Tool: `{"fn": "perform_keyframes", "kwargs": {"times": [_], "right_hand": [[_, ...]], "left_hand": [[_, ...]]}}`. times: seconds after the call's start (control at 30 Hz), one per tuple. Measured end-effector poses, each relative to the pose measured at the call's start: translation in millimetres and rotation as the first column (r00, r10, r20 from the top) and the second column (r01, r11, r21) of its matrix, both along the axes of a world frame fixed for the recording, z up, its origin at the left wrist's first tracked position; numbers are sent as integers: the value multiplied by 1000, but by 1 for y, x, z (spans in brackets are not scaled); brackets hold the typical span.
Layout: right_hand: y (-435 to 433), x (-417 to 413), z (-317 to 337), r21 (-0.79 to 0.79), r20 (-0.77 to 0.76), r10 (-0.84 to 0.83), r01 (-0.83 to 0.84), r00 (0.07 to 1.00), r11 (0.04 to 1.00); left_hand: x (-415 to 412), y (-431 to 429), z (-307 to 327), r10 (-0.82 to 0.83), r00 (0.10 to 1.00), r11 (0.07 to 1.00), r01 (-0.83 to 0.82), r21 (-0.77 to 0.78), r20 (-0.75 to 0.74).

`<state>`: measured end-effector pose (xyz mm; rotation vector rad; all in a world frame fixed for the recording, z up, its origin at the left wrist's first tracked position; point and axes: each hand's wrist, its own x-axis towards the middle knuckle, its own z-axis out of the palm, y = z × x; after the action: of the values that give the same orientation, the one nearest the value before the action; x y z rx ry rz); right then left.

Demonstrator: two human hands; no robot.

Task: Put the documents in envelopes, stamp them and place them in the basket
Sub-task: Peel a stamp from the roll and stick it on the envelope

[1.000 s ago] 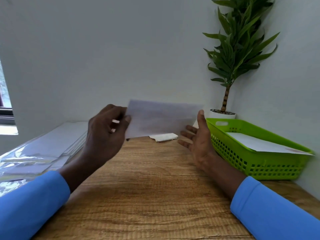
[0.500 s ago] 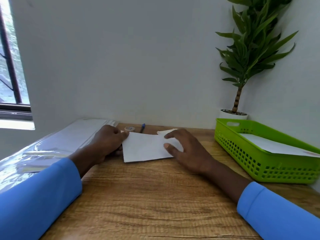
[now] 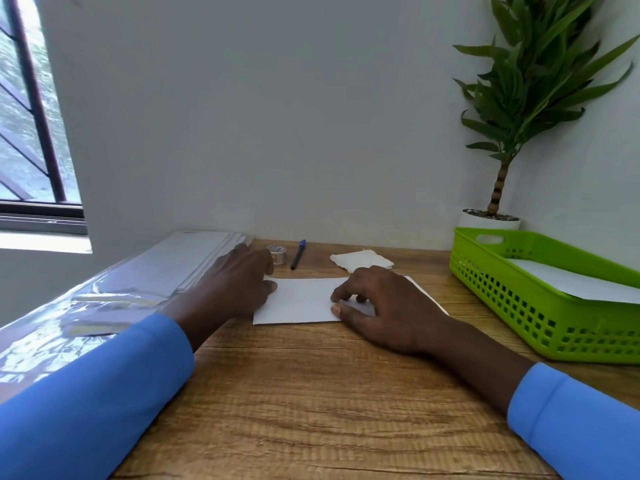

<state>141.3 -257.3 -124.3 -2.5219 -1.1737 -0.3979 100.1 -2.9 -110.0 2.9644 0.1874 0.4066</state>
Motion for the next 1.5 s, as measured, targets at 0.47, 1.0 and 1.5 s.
{"fn": "perform_keyframes", "kwargs": {"times": [0.47, 1.0, 1.5], "right_hand": [[-2, 0, -1, 64, -67, 16, -12, 998, 998], [-14, 26, 0, 321, -215, 48, 24, 975, 947], [-17, 26, 6, 772, -488, 365, 197, 793, 604]], "left_hand": [[-22, 17, 34, -109, 892, 993, 82, -81, -439], [84, 23, -6, -22, 989, 999, 29, -45, 146], [39, -87, -6, -559, 679, 768, 640, -11, 476]]}}
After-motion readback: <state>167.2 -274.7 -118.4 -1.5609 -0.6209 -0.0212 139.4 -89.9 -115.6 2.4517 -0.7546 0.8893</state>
